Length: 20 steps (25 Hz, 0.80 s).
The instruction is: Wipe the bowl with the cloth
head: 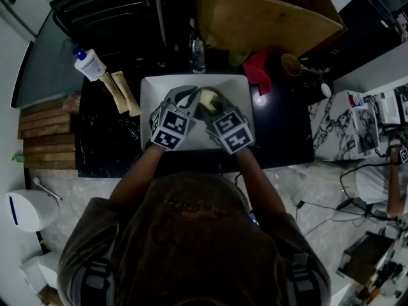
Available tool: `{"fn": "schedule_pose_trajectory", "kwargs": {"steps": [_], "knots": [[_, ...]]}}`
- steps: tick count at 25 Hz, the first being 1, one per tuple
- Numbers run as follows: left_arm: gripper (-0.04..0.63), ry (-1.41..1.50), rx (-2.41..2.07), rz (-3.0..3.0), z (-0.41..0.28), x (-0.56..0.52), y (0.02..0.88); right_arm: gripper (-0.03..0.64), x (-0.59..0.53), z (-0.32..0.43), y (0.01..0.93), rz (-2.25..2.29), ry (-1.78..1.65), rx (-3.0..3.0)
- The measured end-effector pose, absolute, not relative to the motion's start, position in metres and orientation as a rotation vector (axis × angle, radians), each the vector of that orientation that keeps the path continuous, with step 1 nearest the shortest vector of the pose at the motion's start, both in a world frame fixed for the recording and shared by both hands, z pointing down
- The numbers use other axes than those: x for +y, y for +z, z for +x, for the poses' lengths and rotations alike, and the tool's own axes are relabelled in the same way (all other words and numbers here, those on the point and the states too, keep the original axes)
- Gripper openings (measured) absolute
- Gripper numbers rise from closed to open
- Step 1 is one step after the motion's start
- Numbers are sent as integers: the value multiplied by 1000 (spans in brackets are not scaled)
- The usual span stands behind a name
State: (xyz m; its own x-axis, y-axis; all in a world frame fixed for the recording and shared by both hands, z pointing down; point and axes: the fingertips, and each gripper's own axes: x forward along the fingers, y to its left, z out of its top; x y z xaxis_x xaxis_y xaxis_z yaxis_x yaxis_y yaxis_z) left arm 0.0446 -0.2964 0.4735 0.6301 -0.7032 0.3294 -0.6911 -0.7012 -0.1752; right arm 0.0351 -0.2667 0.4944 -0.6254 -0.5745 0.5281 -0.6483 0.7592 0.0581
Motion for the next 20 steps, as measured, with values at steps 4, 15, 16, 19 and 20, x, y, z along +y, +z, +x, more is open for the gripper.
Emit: {"fn": "schedule_pose_trajectory", "kwargs": {"steps": [4,15,16,19,20], "knots": [[25,-594,1191,-2804,46,-293,474,21,-281,50,484,1037,183,-2419],[29,-565,1259,-2736,38,-301,466,21,-274,66,510,1044,153,-2270],[29,-565,1263,-2738,37,-301,466,21,-272,64,513,1030,171,-2274],[29,-563,1277,-2746,35,-302,467,21,-264,58,520,984,218,-2286],[29,-561,1282,-2748,34,-301,467,21,-262,56,521,973,230,-2292]]}}
